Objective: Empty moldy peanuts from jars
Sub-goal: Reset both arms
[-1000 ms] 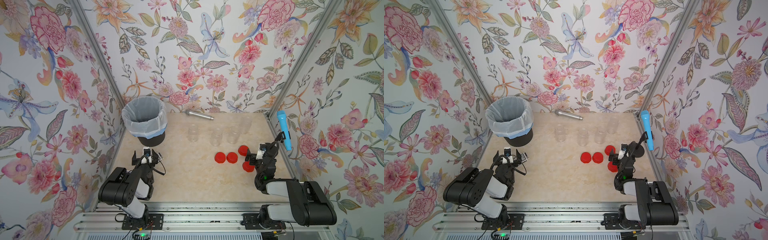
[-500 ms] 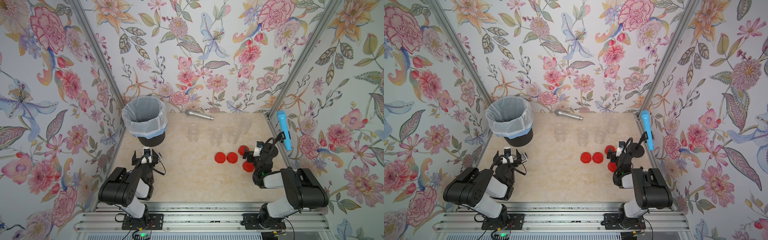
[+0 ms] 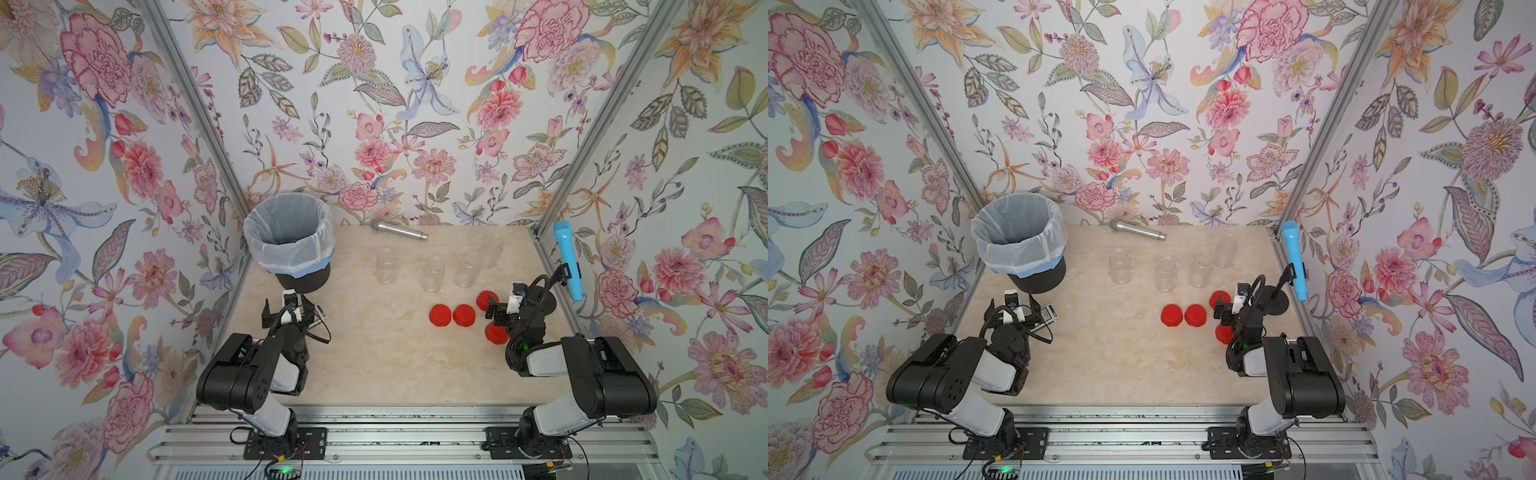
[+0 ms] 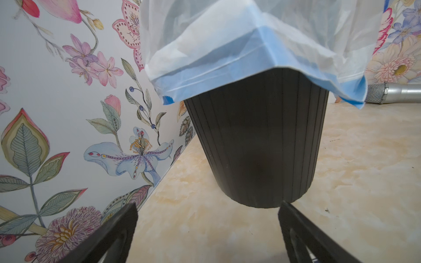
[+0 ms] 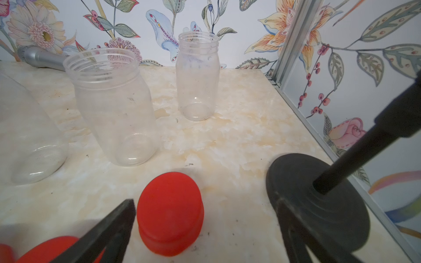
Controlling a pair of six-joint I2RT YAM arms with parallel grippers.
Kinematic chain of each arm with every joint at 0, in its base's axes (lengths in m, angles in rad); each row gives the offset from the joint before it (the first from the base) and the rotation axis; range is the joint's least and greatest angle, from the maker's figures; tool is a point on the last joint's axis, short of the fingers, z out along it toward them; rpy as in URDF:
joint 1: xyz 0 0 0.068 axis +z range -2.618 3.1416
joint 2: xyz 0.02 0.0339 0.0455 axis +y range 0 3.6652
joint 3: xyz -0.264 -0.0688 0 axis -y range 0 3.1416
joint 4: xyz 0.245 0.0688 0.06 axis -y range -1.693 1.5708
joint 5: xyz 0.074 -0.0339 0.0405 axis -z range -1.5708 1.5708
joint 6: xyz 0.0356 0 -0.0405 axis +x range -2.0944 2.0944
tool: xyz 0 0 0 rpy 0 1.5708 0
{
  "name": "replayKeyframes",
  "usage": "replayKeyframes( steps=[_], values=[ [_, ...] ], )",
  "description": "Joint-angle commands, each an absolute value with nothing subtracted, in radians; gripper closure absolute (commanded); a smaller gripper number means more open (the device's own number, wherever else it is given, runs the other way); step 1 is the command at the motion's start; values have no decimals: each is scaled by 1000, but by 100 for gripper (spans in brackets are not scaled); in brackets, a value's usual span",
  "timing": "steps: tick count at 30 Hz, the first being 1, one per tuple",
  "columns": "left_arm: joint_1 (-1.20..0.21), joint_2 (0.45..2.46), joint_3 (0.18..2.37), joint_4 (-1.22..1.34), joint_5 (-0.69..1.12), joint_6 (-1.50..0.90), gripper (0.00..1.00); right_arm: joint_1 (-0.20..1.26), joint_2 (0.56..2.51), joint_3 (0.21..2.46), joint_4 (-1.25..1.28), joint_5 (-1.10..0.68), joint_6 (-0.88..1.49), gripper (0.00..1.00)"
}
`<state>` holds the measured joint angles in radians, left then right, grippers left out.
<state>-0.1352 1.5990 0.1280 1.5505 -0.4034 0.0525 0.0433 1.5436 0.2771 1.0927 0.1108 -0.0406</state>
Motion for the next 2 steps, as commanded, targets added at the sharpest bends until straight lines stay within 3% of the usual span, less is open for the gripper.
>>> replayKeyframes(
  steps=[1, 2],
  values=[
    [-125, 1601, 138, 1564, -431, 30, 0, 35, 1546, 295, 1101, 94, -34, 0],
    [-124, 1601, 139, 1564, -431, 28, 0, 36, 1543, 293, 1101, 94, -33, 0]
  ],
)
